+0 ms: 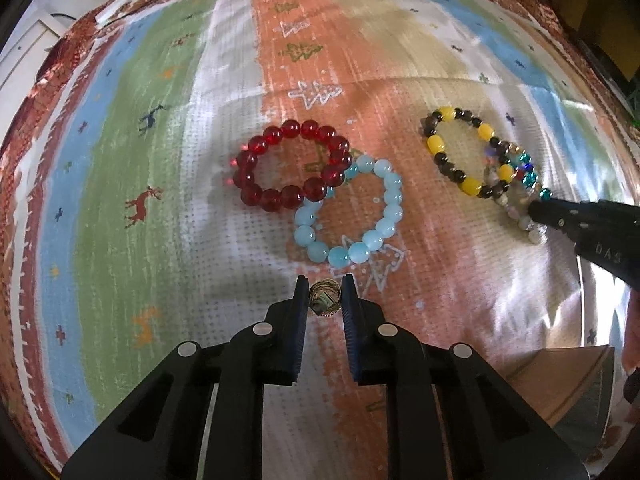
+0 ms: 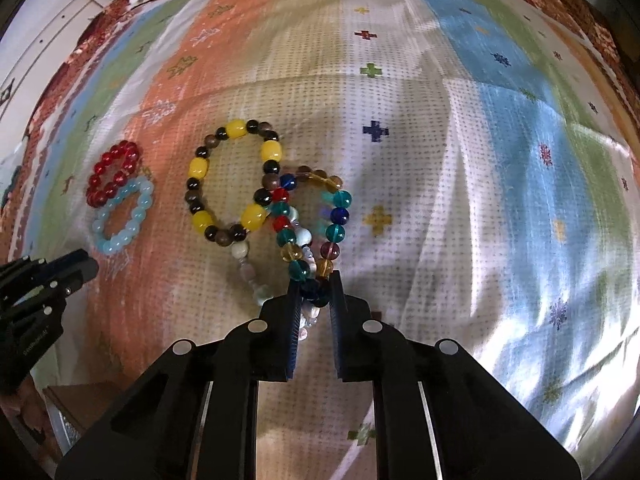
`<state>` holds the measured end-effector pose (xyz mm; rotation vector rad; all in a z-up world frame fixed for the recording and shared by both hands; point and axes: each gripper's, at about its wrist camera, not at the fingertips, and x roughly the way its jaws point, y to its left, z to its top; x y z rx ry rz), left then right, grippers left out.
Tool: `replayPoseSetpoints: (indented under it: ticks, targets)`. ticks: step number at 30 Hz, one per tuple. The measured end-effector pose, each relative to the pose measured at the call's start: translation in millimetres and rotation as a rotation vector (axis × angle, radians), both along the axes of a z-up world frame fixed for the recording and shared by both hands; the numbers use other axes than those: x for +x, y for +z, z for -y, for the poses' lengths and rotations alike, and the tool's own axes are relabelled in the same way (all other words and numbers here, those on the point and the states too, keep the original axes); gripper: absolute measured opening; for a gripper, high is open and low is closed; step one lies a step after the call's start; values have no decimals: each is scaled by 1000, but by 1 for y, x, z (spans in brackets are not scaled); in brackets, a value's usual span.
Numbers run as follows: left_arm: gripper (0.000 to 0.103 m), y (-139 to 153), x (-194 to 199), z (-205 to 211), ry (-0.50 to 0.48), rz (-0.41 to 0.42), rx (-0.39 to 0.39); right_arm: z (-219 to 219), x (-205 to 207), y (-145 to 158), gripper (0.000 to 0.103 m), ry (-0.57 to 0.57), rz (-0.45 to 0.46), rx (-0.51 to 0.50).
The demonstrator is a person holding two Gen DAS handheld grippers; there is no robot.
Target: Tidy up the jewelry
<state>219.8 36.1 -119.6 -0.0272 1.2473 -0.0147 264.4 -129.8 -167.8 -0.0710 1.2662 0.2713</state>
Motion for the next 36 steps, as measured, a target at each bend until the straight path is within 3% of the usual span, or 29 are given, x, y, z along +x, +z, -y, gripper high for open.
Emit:
replayPoseSetpoints:
  ticks: [16,23,24,25,30,36]
  targets:
    - [16,44,-20,-4,37,97,-77,1,-34,57,11,36,104,56]
    - [16,58,-30,4,26,133,-104,-3,-44,67,11,51,130,62]
    - [16,59,-31,5,29,135,-104,-3,-45,68,1,52,135,61]
    - [16,60,-33,6,28,137,-106,-2,-47,71,1,54,144,61]
    - [16,64,-37,8,33,146,-112,1,-52,81,1,58,168,71]
    - [16,63,-38,11,31,142,-109,2,-51,74,1,57,144,66]
